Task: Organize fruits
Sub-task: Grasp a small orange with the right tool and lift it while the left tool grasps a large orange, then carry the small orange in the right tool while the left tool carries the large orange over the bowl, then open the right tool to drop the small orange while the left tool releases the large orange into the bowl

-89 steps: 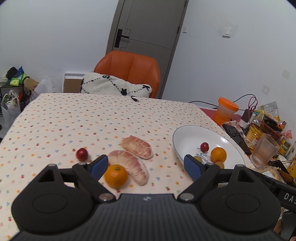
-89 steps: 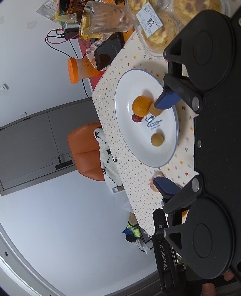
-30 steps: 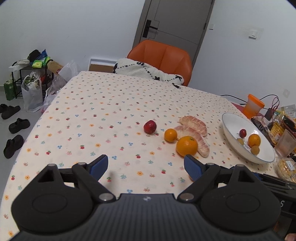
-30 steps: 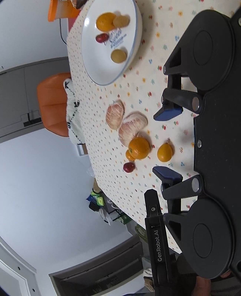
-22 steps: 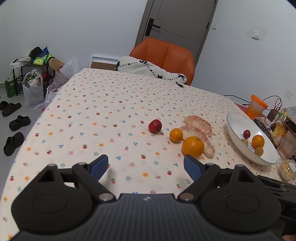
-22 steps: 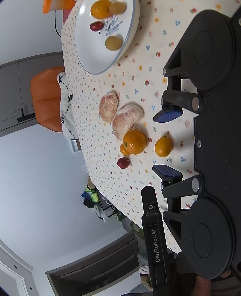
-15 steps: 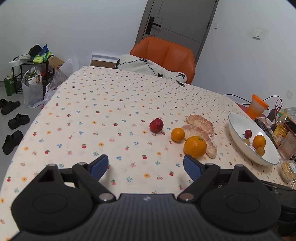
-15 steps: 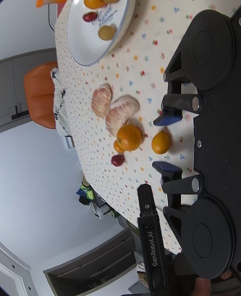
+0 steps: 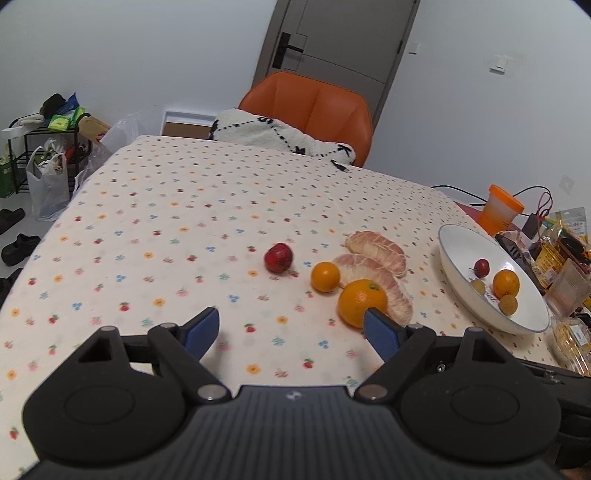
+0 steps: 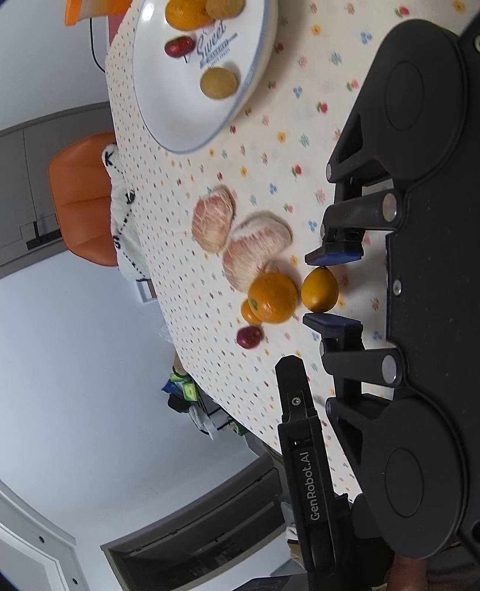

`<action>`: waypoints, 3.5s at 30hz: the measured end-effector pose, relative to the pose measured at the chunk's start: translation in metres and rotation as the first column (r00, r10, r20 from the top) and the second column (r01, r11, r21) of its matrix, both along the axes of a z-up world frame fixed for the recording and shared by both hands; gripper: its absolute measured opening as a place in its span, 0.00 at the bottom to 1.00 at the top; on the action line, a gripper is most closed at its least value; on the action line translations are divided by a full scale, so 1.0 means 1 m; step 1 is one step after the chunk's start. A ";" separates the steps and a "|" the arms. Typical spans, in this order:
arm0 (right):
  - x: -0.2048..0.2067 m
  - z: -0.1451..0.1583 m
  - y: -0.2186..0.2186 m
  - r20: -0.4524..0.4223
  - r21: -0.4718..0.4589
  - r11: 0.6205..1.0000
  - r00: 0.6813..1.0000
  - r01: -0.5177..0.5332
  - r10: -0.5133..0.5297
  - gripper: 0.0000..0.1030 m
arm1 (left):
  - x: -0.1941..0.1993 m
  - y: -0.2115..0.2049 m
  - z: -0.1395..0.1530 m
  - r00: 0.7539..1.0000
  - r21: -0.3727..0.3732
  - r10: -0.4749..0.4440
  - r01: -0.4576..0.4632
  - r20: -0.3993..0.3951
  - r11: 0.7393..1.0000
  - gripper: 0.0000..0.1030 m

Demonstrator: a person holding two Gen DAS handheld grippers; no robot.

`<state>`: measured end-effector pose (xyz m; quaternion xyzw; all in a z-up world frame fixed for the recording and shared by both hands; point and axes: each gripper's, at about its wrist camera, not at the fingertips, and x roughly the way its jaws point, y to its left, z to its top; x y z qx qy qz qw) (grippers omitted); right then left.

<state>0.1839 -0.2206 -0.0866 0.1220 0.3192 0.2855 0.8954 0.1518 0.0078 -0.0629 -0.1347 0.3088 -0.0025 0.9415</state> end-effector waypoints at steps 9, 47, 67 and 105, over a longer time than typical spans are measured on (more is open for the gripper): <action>0.003 0.004 -0.027 0.007 0.008 0.998 0.998 0.062 -0.062 0.25 | 0.014 -0.022 0.000 0.998 -0.006 -0.058 0.058 0.010 0.998 0.71; 0.010 0.023 -0.090 0.063 0.039 0.981 0.979 0.192 -0.194 0.25 | 0.045 -0.082 0.024 0.985 -0.032 -0.160 0.163 0.066 0.986 0.35; 0.012 0.022 -0.131 0.067 0.032 0.957 0.955 0.289 -0.290 0.26 | 0.054 -0.126 0.027 0.967 -0.032 -0.240 0.244 0.085 0.969 0.35; 0.005 0.015 -0.122 0.051 0.040 0.957 0.956 0.286 -0.288 0.53 | 0.043 -0.100 0.032 0.985 0.032 -0.152 0.150 0.078 0.988 0.82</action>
